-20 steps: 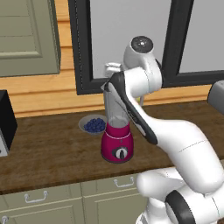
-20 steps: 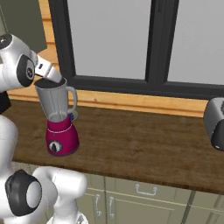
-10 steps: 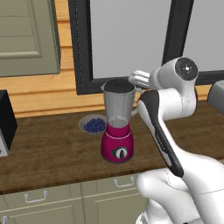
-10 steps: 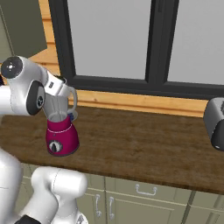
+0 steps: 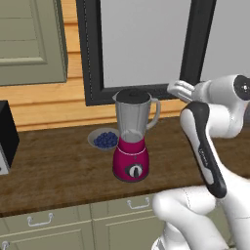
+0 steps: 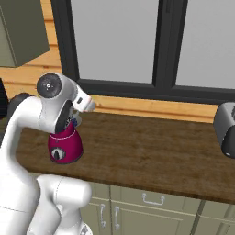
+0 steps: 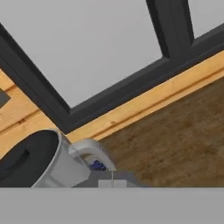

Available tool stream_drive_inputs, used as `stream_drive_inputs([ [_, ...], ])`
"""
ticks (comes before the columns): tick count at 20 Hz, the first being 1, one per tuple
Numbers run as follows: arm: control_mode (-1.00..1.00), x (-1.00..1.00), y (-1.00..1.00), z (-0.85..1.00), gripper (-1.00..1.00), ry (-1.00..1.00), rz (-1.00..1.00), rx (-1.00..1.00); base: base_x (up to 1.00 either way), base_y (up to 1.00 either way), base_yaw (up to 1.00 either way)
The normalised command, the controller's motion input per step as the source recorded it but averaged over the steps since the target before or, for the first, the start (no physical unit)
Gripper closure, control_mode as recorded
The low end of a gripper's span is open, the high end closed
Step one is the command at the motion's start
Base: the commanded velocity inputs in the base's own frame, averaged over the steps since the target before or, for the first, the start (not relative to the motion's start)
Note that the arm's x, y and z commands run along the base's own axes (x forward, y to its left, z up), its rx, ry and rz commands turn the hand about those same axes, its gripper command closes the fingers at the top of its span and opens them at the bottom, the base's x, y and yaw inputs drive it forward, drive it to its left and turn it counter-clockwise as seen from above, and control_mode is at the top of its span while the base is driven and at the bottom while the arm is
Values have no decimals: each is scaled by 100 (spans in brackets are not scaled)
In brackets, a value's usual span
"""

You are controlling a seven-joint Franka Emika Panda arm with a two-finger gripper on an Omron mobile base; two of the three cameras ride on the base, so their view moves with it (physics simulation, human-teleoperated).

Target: Close the lid blender by securely placing the lid on top.

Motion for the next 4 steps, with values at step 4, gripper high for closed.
stream_drive_inputs([
  [4,-100,0,-58,0,100,0,1,11,0,0,0],
])
